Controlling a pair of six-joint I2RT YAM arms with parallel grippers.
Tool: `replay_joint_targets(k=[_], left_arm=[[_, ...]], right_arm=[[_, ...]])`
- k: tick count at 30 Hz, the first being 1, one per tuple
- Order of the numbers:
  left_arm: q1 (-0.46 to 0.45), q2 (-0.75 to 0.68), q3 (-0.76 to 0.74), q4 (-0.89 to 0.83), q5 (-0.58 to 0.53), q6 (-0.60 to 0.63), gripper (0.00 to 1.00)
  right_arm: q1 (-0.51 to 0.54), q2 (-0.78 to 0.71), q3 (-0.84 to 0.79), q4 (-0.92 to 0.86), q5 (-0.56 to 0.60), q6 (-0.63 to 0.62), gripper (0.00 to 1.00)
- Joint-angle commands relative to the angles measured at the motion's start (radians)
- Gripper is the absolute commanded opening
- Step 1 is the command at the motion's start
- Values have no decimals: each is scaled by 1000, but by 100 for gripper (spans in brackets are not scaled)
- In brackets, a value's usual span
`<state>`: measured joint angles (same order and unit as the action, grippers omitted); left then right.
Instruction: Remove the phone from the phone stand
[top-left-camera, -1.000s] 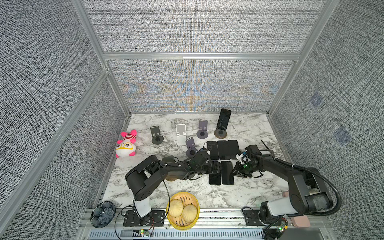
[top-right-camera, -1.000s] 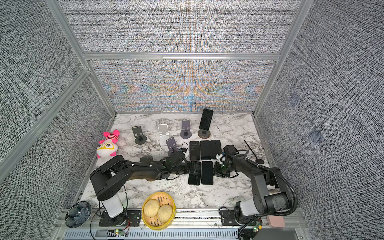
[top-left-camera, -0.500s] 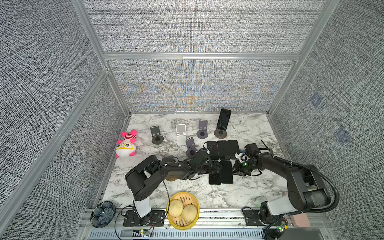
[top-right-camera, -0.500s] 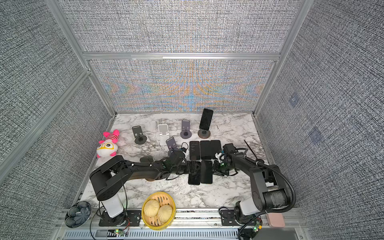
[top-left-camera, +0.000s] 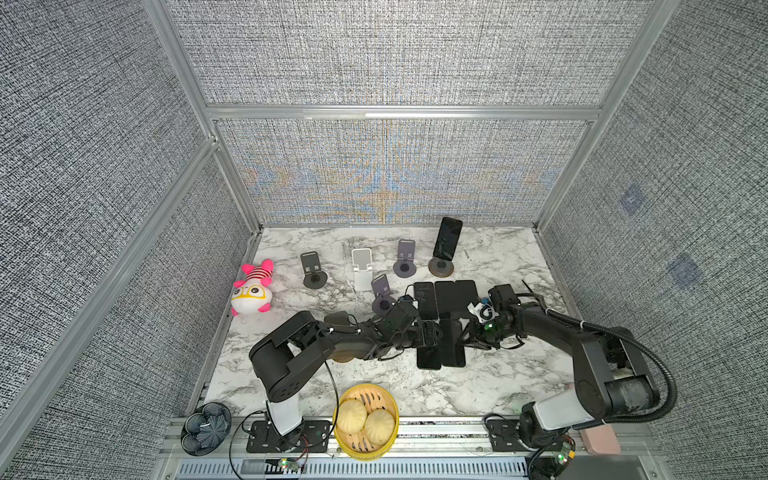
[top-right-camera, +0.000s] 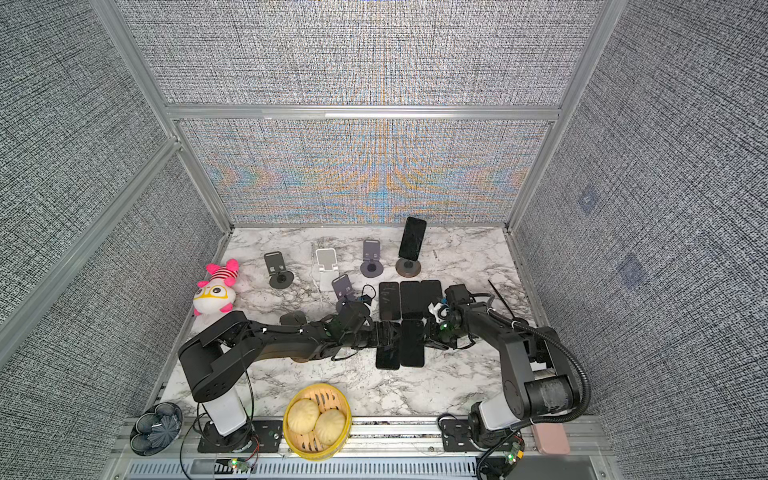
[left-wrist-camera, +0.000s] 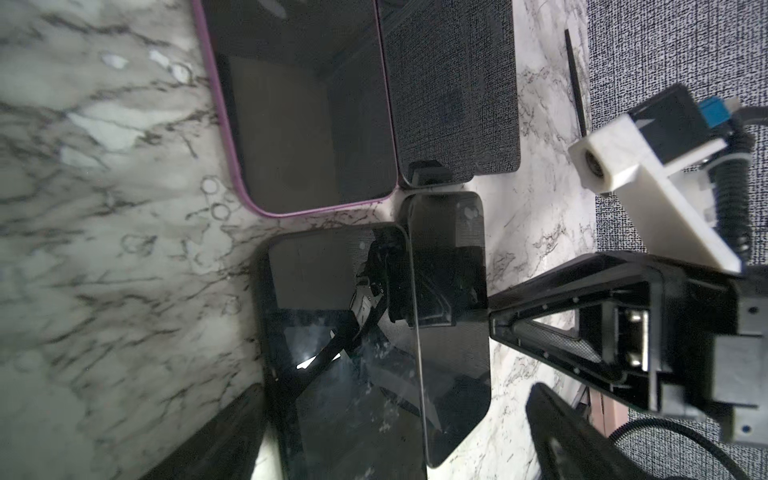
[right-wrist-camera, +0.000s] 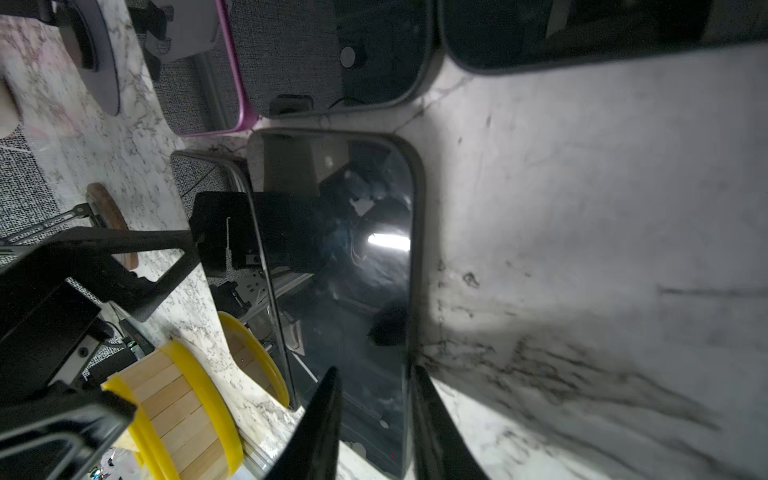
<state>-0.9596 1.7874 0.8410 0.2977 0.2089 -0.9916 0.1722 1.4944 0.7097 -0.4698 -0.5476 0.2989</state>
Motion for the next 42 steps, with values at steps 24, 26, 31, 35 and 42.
replay_joint_targets(k=[24,26,31,35,42], left_arm=[[-4,-191,111,-275,-140,260,99],[-2,-194,165,-329,-169,329,99],[5,-164,313,-411,-242,488,99],[28,-116,402,-411,-248,597,99],[109,27,609,-472,-209,691,99]], right_arm=[[-8,-291,2,-137,145,18,55],[-8,-311,-15,-124,148,34,55],[-3,-392,-54,-114,99,94,62],[-1,-448,-72,-139,102,100,66],[10,-476,-113,-111,81,136,72]])
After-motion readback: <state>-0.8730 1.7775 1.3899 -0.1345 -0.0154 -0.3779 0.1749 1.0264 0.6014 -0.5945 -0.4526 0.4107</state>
